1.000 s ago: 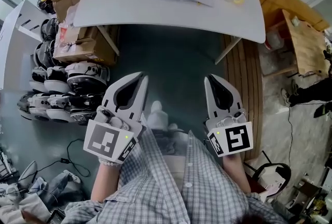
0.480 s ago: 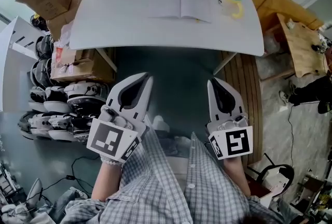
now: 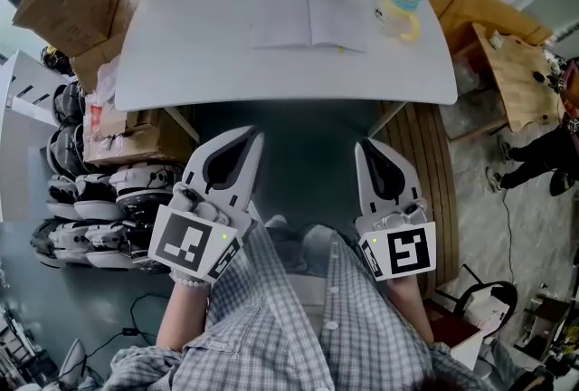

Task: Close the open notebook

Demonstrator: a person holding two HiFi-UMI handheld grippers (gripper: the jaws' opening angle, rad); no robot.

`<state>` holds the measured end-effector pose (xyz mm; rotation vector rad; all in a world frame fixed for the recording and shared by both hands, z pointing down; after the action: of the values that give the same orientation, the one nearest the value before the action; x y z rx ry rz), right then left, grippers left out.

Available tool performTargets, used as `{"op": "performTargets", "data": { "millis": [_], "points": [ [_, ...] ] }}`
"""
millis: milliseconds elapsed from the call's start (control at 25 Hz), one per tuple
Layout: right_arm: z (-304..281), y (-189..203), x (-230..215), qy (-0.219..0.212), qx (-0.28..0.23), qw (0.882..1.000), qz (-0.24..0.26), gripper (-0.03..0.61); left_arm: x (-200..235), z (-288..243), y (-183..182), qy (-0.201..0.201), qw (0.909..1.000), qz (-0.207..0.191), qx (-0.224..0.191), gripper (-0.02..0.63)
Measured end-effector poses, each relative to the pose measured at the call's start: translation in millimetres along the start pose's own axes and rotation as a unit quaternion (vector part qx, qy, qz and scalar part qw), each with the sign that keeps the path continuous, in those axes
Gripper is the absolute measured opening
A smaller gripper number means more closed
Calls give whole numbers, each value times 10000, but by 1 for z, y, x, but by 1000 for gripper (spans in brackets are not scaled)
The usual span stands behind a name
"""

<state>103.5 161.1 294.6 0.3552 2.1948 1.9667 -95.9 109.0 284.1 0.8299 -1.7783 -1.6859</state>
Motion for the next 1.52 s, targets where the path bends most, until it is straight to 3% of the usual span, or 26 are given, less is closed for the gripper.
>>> {"op": "performTargets", "data": {
  "millis": [560, 1120, 1520],
  "points": [
    [-2, 4, -3, 363, 166, 9992, -78, 23, 22, 7, 5, -107, 9998, 173, 1, 6],
    [-48, 3, -18, -224, 188, 9995, -74, 23, 30, -13, 0, -483, 9988, 13, 68, 6],
    [-90, -2, -59, -554, 178, 9982, -117, 23, 39, -58, -11, -783, 9969, -41, 59, 6]
  ]
}}
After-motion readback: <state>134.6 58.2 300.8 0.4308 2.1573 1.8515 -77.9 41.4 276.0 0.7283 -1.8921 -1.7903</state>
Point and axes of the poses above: the fingertips, and each gripper's own axes: z backward along the fingers, x to its left, y out of its underside, the point moved 6 cm from there along z, backward along the fingers, and after that the axes turned 9 degrees about -z, right-handed, at the moved point
